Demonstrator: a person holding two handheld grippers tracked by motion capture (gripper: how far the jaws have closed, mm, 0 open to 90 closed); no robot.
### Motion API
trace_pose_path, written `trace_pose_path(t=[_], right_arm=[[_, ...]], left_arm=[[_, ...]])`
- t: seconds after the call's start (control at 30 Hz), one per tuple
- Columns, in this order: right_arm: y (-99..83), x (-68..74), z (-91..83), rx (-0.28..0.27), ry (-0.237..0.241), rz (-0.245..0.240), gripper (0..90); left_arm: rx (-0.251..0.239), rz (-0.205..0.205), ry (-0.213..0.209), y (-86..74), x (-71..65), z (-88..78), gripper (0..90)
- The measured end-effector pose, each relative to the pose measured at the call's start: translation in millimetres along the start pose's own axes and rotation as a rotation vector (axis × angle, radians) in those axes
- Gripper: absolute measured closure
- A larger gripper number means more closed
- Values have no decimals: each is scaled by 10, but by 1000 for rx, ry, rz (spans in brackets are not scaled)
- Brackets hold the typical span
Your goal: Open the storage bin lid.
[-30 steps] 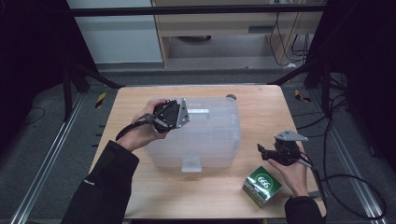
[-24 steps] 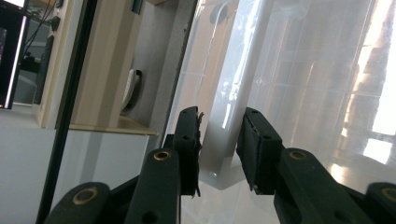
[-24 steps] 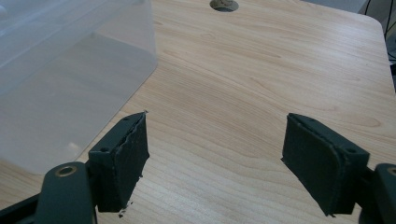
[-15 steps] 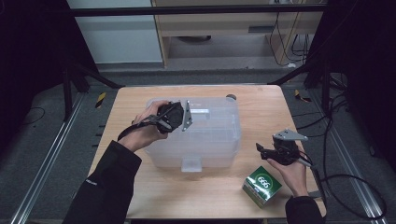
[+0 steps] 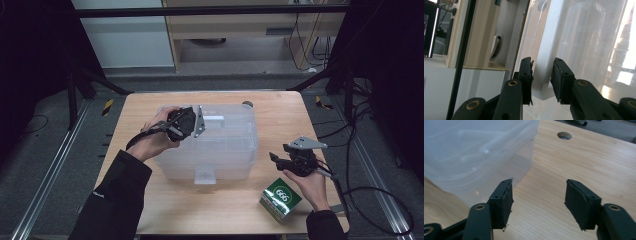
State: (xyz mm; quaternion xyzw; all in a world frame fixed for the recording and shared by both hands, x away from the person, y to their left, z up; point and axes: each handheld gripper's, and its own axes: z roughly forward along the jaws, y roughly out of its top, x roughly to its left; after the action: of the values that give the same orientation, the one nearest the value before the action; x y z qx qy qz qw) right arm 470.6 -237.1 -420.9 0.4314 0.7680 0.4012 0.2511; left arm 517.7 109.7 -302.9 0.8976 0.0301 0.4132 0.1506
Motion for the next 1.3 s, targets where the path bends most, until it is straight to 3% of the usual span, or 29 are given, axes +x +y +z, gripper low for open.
trace_pose_path(t=[0.47,0.57,0.67,1.03,1.3], right_arm=[[98,128,-73,5,103,-30,760],[98,131,-76,8,110,-27,801],[105,130,-92,8,122,-18,866],[203,191,-143,-22,152,-29,900],[248,269,-77,-29,194,-22,900]], left_arm=[[-5,-41,34,22,108,21,693],[-8,-46,39,25,130,28,690],[-18,-80,45,19,171,45,686],[-24,-120,51,23,286,89,678],[-26,-145,64,27,350,130,673]])
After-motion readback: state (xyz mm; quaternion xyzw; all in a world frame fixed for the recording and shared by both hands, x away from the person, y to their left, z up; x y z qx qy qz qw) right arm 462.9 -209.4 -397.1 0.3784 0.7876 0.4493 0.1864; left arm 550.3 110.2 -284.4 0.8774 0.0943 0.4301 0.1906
